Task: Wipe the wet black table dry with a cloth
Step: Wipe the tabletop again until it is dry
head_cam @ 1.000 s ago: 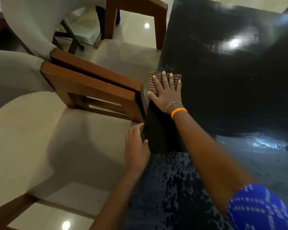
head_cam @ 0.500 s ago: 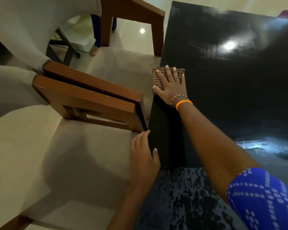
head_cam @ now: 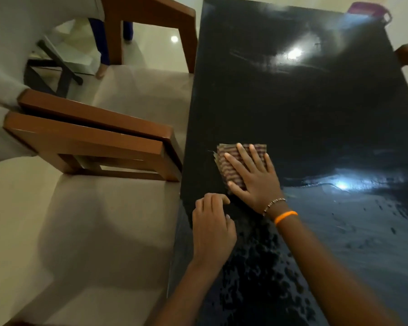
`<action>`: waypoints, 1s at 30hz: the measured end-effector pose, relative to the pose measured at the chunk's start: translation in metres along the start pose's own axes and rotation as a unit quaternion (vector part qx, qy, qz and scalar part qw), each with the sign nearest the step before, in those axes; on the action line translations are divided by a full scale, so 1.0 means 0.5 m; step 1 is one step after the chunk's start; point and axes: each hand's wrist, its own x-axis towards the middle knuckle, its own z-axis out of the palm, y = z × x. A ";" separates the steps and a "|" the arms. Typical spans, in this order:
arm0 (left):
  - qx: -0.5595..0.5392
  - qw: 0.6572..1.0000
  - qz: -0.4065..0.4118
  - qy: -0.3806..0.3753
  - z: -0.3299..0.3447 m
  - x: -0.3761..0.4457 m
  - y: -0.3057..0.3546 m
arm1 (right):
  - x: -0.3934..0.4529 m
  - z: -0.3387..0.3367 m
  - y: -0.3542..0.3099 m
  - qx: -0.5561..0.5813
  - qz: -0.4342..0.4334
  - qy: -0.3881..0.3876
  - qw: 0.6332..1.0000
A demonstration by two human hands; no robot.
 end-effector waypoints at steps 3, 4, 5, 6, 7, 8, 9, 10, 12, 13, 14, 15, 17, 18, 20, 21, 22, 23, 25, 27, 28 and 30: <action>0.045 0.998 0.043 0.004 0.006 0.020 -0.009 | -0.021 -0.005 0.076 -0.019 0.046 0.007 0.999; 0.057 0.997 0.047 -0.005 0.008 0.023 -0.014 | -0.024 -0.012 0.104 -0.026 0.070 0.012 0.997; 0.070 0.996 0.056 -0.017 0.013 0.020 -0.010 | -0.041 -0.018 0.143 -0.029 0.104 0.020 0.994; 0.083 0.994 0.067 -0.027 0.021 0.014 -0.002 | -0.065 -0.025 0.185 -0.025 0.145 0.025 0.989; 0.095 0.992 0.072 -0.031 0.027 0.009 0.000 | -0.088 -0.029 0.221 -0.017 0.184 0.029 0.982; 0.100 0.992 0.071 -0.034 0.032 0.004 0.002 | -0.112 -0.034 0.251 -0.003 0.225 0.035 0.974; 0.104 0.992 0.071 -0.030 0.035 0.000 0.005 | -0.129 -0.037 0.272 0.013 0.263 0.040 0.964; 0.109 0.991 0.071 -0.022 0.037 -0.003 0.006 | -0.141 -0.036 0.283 0.029 0.298 0.044 0.953; 0.111 0.991 0.071 -0.008 0.039 -0.006 0.006 | -0.144 -0.031 0.275 0.047 0.342 0.049 0.937; 0.112 0.991 0.074 -0.002 0.040 -0.008 0.006 | -0.140 -0.027 0.262 0.055 0.351 0.051 0.933; 0.111 0.991 0.075 0.001 0.041 -0.009 0.006 | -0.132 -0.025 0.243 0.060 0.352 0.050 0.933; 0.108 0.992 0.071 0.001 0.042 -0.011 0.007 | -0.123 -0.021 0.217 0.060 0.338 0.047 0.938; 0.104 0.993 0.060 -0.003 0.044 -0.013 0.009 | -0.100 -0.012 0.147 0.051 0.276 0.036 0.959; 0.109 0.992 0.058 -0.001 0.046 -0.015 0.011 | -0.091 -0.008 0.106 0.050 0.235 0.033 0.970; 0.119 0.992 0.051 0.008 0.050 -0.017 0.018 | -0.077 0.001 0.025 0.052 0.142 0.020 0.988; 0.119 0.992 0.044 0.016 0.052 -0.019 0.022 | -0.075 0.004 -0.004 0.051 0.096 0.013 0.994; 0.113 0.993 0.034 0.025 0.054 -0.022 0.026 | -0.075 0.008 -0.020 0.049 0.060 0.007 0.997; 0.106 0.994 0.022 0.033 0.058 -0.025 0.033 | -0.077 0.010 -0.019 0.049 0.034 0.005 0.998; 0.101 0.994 0.010 0.043 0.073 -0.033 0.055 | -0.089 0.010 0.018 0.050 -0.004 0.005 0.999; 0.103 0.994 0.016 0.045 0.094 -0.040 0.085 | -0.107 0.010 0.073 0.044 -0.019 0.015 0.999; 0.103 0.994 0.025 0.040 0.110 -0.042 0.106 | -0.121 0.010 0.110 0.041 -0.008 0.021 0.999; 0.103 0.993 0.049 0.018 0.147 -0.044 0.156 | -0.153 0.008 0.203 0.032 0.035 0.025 0.999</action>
